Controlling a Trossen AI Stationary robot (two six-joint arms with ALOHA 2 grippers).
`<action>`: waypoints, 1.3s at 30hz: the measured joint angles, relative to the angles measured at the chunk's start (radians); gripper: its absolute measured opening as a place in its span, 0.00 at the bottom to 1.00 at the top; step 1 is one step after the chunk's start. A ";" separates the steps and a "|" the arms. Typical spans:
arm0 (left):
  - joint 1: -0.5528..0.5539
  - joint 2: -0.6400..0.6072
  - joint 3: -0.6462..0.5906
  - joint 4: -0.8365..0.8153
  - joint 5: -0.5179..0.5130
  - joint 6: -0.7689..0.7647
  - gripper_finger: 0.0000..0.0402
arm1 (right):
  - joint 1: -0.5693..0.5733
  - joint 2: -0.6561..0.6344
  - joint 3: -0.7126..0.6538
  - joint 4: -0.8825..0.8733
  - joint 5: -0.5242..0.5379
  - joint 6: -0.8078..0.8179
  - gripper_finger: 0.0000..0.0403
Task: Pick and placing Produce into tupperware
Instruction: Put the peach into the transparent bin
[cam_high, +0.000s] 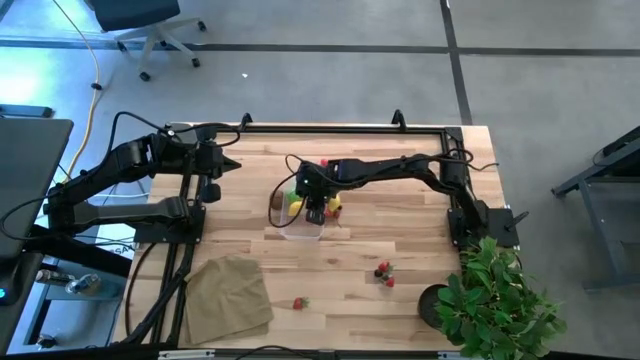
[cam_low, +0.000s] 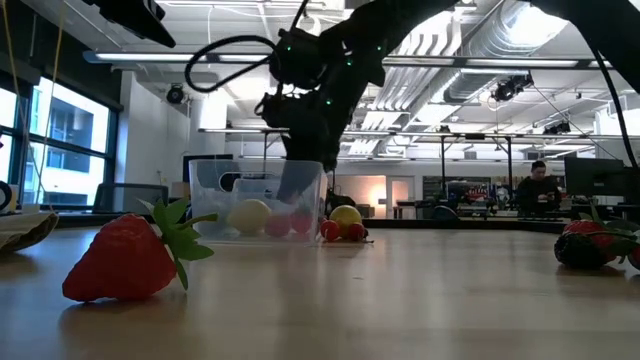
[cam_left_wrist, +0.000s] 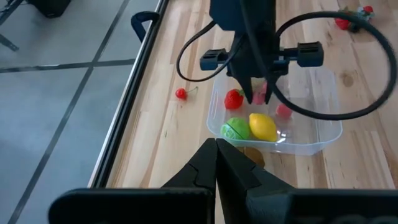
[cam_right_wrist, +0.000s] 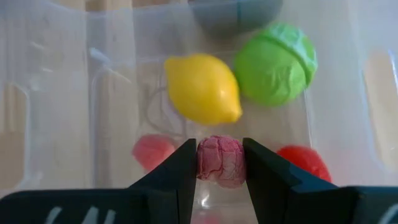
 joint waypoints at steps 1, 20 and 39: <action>0.000 0.000 0.000 0.000 0.000 0.000 0.00 | -0.001 0.001 0.000 0.000 0.000 -0.008 0.27; 0.000 0.000 0.000 0.000 0.000 0.000 0.00 | 0.006 0.020 0.000 -0.024 0.000 -0.138 0.27; 0.000 0.000 0.000 0.000 0.000 0.000 0.00 | 0.006 0.024 0.000 0.000 -0.003 -0.130 0.28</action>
